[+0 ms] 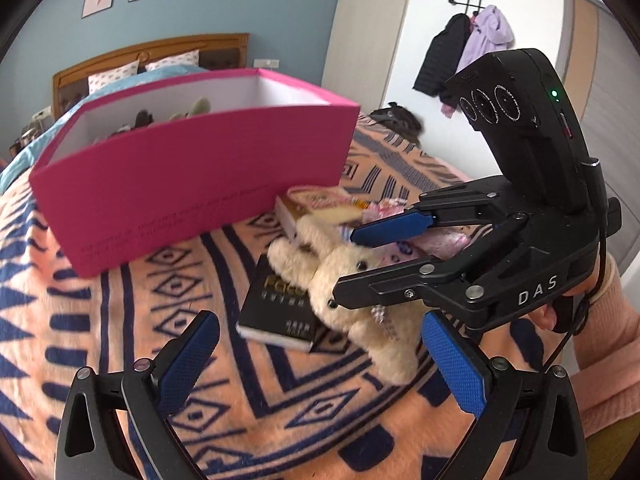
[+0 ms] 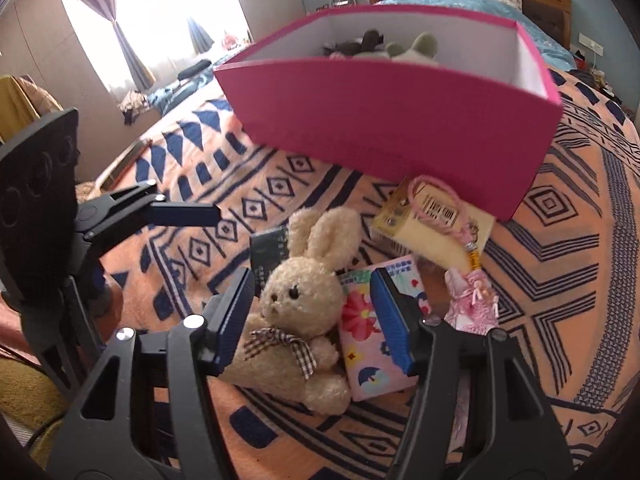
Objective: Organize objects
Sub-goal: 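Grasp the cream bunny plush with the right tool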
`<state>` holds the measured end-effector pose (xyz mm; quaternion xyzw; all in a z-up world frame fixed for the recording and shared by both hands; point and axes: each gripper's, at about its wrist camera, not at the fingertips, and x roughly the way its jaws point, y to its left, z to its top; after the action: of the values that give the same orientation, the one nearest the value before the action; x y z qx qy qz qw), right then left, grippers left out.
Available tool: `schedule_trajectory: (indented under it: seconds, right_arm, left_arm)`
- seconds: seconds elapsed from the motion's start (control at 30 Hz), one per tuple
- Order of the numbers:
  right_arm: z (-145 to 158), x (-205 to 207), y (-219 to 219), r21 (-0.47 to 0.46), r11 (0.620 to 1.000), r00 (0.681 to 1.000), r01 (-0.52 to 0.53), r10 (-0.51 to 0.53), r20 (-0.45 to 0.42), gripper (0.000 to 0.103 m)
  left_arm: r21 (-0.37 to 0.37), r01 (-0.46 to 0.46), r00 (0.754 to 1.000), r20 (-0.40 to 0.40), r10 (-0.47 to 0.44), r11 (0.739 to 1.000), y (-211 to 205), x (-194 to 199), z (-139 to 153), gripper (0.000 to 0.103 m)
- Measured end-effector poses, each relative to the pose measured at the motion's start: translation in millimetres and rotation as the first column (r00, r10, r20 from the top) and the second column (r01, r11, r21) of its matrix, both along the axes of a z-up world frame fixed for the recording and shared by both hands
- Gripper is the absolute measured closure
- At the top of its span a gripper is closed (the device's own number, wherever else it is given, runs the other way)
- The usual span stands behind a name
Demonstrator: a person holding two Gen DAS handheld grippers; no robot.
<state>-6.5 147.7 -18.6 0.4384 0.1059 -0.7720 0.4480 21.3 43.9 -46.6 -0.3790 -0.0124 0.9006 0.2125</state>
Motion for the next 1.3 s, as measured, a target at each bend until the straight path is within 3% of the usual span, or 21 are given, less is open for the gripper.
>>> schedule_trajectory:
  seconds: [0.17,0.37,0.63,0.73,0.8,1.3]
  right_arm:
    - [-5,0,-2,-0.005,1.0,1.0,-0.025,0.025,0.009,0.063]
    - [-1,2,8,-0.056,0.998,1.0,-0.014,0.015,0.026,0.065]
    - [24,2,22,-0.183,0.983,0.999,0.024,-0.017,0.04,0.065]
    - [34,1,25,-0.211,0.977,0.999,0.037,-0.033,0.026,0.065]
    - [40,-2,25,-0.231,0.972,0.999,0.045,-0.04,0.027,0.065]
    - [77,-30,19,-0.303,0.951,0.995,0.062,-0.081,-0.05,0.065]
  left_arm:
    - [0.021,-0.01,1.0,0.02,0.01,1.0,-3,-1,-3,0.004]
    - [0.037,0.001,1.0,0.023,-0.002,0.999,-1,-2,0,0.006]
    - [0.124,0.063,0.997,0.034,-0.067,0.99,4,-10,9,0.01]
    - [0.166,0.083,0.995,0.039,-0.09,0.983,1,-14,15,0.023]
    - [0.186,0.089,0.994,0.046,-0.099,0.979,0,-16,18,0.025]
    - [0.211,0.081,0.996,0.004,-0.084,0.974,-2,-43,53,0.063]
